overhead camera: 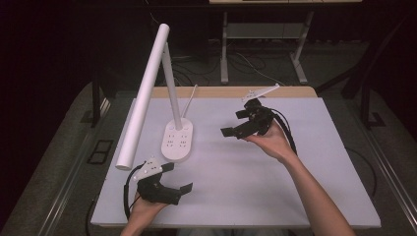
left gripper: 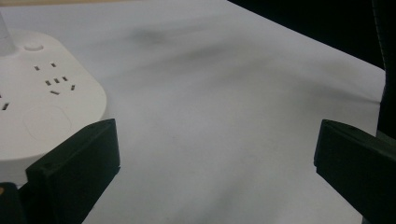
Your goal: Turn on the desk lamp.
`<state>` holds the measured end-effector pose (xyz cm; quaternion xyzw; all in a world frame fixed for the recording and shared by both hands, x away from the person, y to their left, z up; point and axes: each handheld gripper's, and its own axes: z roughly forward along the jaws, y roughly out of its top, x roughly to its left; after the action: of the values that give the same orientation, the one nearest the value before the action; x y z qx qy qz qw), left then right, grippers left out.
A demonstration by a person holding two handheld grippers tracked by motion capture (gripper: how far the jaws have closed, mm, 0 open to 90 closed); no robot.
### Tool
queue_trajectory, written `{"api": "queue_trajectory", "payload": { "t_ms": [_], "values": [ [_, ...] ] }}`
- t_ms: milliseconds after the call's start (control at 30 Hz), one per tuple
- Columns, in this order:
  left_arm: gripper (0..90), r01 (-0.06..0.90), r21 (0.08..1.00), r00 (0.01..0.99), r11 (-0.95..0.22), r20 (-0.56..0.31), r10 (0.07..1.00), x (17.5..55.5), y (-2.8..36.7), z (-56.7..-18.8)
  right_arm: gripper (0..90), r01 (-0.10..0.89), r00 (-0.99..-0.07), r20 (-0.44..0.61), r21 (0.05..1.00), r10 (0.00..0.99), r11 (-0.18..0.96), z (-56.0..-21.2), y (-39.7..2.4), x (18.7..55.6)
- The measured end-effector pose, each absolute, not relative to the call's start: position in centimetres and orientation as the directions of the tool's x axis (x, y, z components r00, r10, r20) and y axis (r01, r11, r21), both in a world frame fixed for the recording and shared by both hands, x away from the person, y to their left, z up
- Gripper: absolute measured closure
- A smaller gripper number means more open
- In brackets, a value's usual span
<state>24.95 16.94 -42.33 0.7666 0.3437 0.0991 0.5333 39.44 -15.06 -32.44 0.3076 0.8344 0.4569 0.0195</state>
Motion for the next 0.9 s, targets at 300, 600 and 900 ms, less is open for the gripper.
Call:
{"api": "queue_trajectory", "payload": {
  "t_ms": [300,600,900],
  "values": [
    [0.0,0.422,0.886,0.745,-0.191,-0.219,0.630,25.0,17.0,-42.3,0.4,0.510,-0.805,0.262,0.764,0.531,0.396,-33.6,-13.2,41.4],
    [0.0,0.420,0.884,0.753,-0.207,-0.212,0.623,25.1,16.9,-42.4,0.4,0.522,-0.801,0.277,0.758,0.531,0.391,-34.7,-11.7,42.7],
    [0.0,0.428,0.882,0.751,-0.195,-0.227,0.620,25.0,16.9,-42.4,0.4,0.530,-0.801,0.294,0.754,0.521,0.389,-35.7,-9.8,43.7]
  ]
}}
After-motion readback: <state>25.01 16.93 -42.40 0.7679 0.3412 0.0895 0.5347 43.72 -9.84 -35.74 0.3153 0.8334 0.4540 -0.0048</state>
